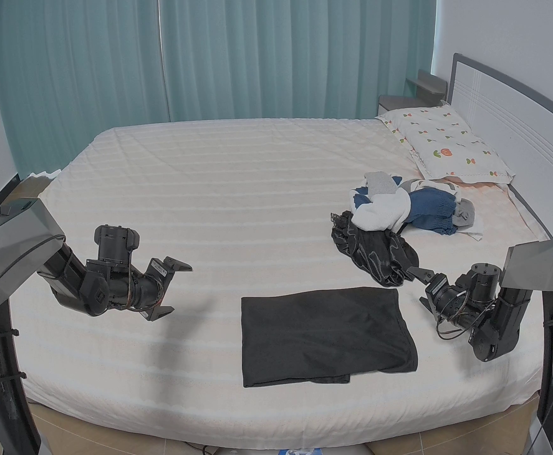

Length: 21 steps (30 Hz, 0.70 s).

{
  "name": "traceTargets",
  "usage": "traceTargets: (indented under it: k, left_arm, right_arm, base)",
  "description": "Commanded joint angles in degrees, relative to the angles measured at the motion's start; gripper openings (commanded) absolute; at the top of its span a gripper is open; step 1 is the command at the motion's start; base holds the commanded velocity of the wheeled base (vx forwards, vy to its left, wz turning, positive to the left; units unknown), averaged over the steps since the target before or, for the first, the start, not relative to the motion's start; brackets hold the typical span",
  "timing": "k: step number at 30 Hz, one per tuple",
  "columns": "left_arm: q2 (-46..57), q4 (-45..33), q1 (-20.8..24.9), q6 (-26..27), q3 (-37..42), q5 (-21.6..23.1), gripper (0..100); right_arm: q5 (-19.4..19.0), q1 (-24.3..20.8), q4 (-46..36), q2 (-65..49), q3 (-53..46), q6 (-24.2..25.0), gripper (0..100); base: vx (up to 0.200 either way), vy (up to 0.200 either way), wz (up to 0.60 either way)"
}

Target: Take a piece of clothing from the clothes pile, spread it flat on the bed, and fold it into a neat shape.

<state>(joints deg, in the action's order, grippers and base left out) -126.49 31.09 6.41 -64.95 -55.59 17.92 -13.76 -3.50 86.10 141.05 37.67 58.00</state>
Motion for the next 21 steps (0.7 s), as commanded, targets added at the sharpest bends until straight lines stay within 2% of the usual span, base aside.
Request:
traceTargets:
  k: [1, 3, 12, 21]
  left_arm:
    - [-0.07, 0.03, 0.00, 0.00, 0.04, 0.01, 100]
    - [-0.07, 0.03, 0.00, -0.09, -0.05, -0.08, 100]
    - [-0.07, 0.03, 0.00, -0.09, 0.04, -0.08, 100]
    - [-0.07, 0.03, 0.00, 0.00, 0.04, 0.01, 100]
  right_arm:
    - [-0.21, 0.07, 0.56, 0.63, -1.11, 0.00, 100]
    - [-0.12, -0.02, 1.88, 1.34, -1.46, -0.08, 100]
    - [-0.12, -0.02, 2.49, 1.60, -1.72, -0.17, 100]
    - [-0.12, -0.02, 2.58, 1.60, -1.72, -0.17, 100]
  base:
    - [0.000, 0.000, 0.00]
    - [0.000, 0.000, 0.00]
    - [-0.200, 0.000, 0.00]
    - [0.000, 0.000, 0.00]
